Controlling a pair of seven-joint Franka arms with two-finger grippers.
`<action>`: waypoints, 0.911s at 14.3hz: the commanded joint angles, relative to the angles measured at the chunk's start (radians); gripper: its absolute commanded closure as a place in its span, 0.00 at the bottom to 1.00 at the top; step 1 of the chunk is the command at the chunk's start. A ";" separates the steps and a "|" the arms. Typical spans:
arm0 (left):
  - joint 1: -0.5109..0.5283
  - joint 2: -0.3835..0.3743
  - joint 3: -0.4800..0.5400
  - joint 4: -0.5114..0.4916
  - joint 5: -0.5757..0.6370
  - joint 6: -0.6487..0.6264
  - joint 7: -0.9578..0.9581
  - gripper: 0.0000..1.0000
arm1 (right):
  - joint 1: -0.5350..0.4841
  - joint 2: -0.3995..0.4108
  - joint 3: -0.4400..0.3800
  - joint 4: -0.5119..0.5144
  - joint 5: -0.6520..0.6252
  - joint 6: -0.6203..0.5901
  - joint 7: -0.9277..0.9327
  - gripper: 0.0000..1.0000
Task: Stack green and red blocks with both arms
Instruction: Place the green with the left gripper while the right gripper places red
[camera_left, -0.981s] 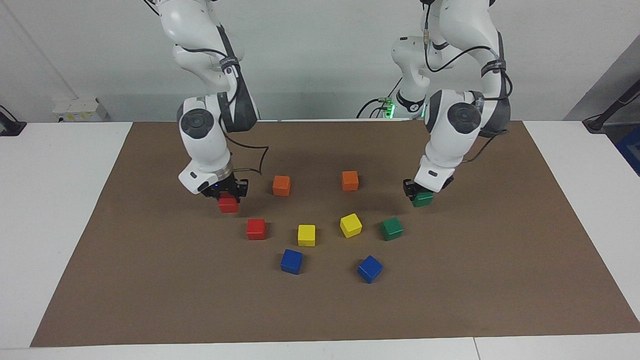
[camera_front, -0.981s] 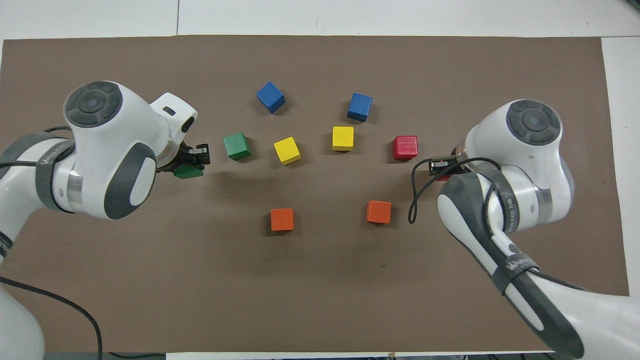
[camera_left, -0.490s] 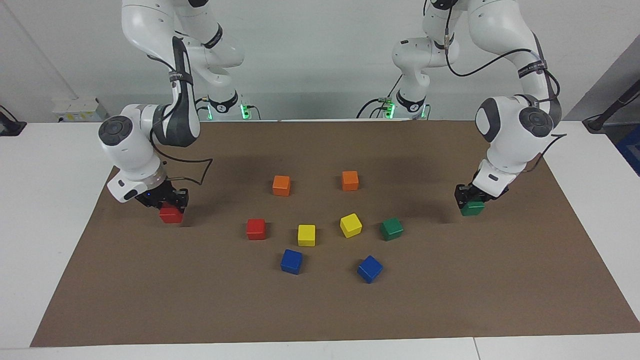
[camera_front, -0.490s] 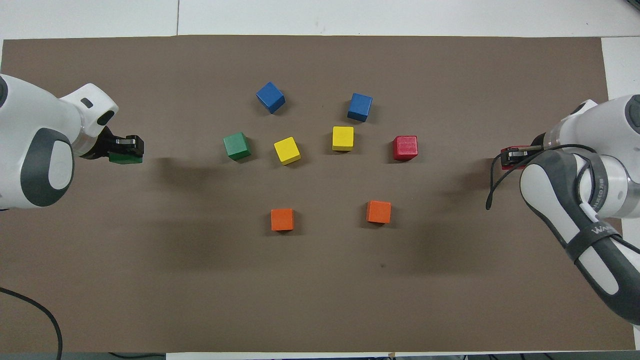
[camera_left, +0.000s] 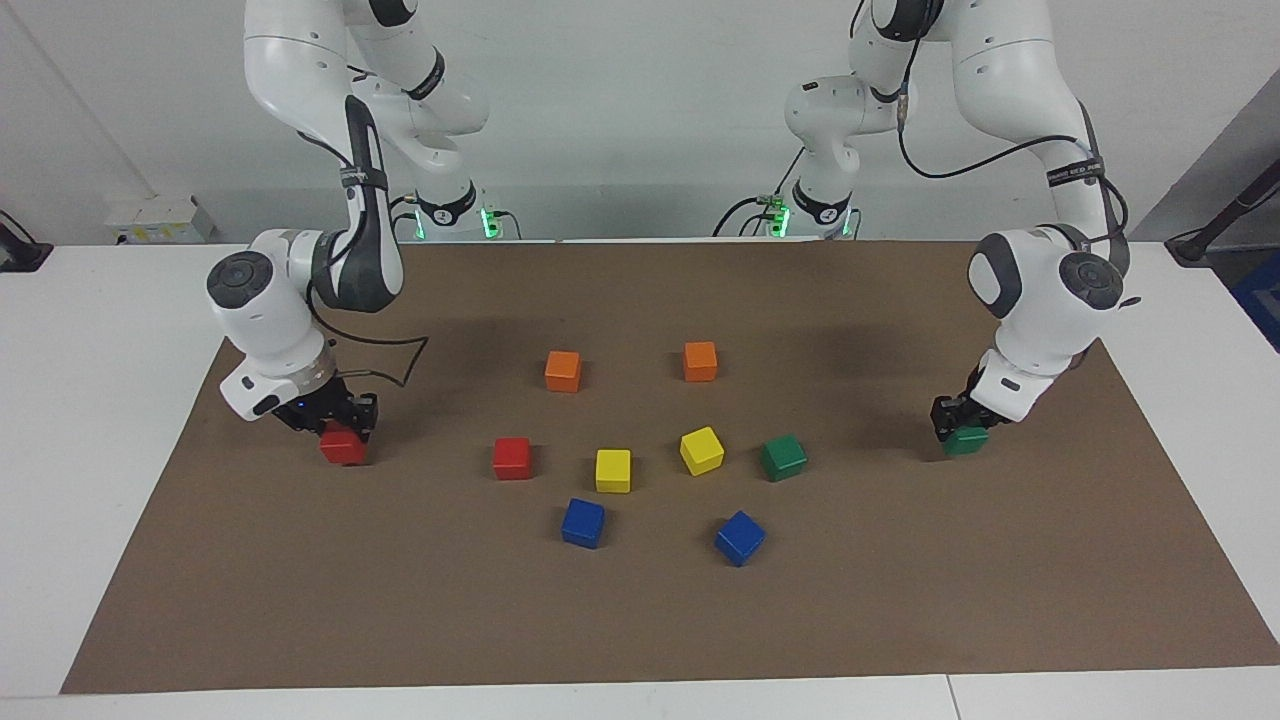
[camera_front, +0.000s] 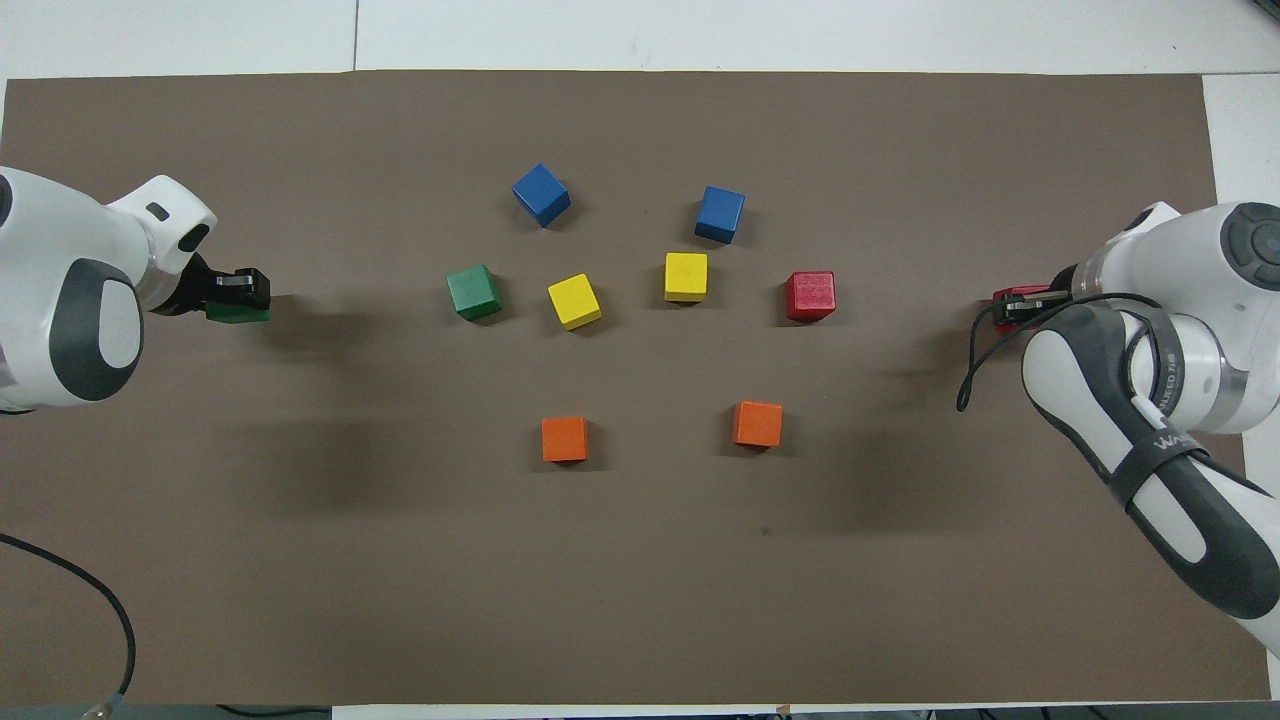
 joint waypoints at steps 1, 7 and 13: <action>0.002 0.021 -0.011 0.001 0.013 0.027 0.015 1.00 | -0.025 0.021 0.009 -0.007 -0.002 0.052 -0.062 1.00; 0.006 0.025 -0.011 -0.027 0.013 0.038 0.060 1.00 | -0.034 0.042 0.011 -0.008 -0.002 0.081 -0.065 1.00; 0.005 0.025 -0.011 -0.043 0.012 0.055 0.057 1.00 | -0.027 0.042 0.009 -0.005 -0.002 0.072 -0.054 0.00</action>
